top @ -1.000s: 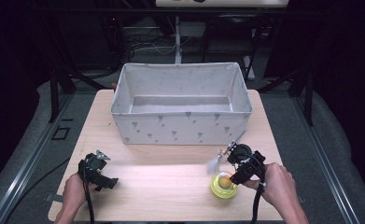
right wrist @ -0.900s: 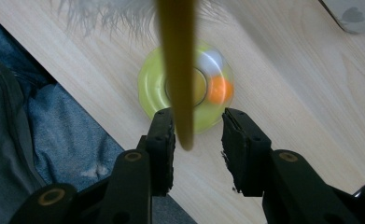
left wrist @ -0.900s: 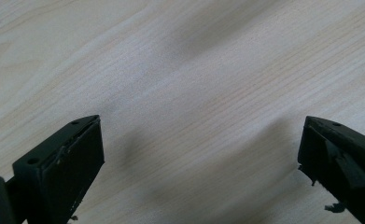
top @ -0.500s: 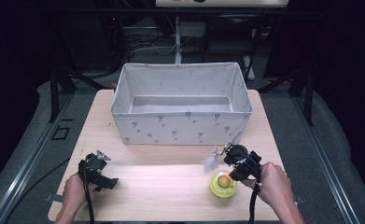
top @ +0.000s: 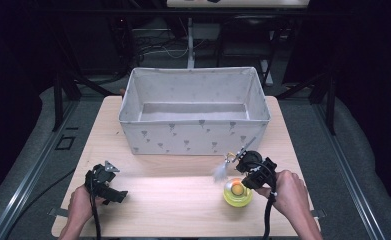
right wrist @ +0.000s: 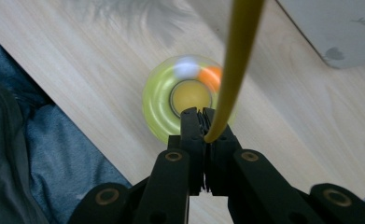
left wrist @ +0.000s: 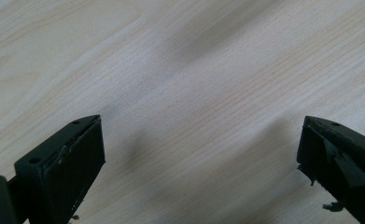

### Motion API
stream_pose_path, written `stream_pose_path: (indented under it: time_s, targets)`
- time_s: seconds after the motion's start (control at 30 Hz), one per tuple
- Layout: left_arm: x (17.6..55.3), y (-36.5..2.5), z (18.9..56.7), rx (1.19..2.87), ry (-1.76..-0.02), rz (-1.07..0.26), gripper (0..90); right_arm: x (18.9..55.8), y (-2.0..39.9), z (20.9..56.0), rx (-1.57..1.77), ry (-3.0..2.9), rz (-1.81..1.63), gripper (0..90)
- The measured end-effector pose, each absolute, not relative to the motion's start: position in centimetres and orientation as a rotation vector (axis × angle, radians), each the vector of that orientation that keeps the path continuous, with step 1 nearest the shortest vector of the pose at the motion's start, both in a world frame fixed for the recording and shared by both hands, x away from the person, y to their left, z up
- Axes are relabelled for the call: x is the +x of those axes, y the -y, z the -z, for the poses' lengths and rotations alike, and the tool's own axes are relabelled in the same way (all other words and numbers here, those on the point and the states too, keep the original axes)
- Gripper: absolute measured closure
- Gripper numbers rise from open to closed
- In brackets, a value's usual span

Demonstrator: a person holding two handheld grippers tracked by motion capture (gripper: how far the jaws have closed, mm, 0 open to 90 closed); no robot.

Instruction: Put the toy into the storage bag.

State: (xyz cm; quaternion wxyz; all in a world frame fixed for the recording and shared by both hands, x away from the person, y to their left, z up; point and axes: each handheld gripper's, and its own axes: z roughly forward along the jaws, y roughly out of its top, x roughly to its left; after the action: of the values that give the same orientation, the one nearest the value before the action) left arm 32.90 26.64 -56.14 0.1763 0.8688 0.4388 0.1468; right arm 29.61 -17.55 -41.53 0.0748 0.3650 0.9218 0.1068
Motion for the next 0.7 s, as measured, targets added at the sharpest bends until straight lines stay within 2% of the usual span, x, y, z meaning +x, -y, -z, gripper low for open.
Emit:
stream_pose_path:
  time_s: [0.3,0.7]
  targets:
    - [32.8,-26.6,56.1,2.458,-1.238,-0.417,0.9,30.5,17.6,40.8,1.085,-2.753,-0.327,88.1]
    - [32.7,-26.6,56.1,2.459,-1.233,-0.418,1.0,33.6,18.4,40.2,1.137,-2.75,-0.353,88.0]
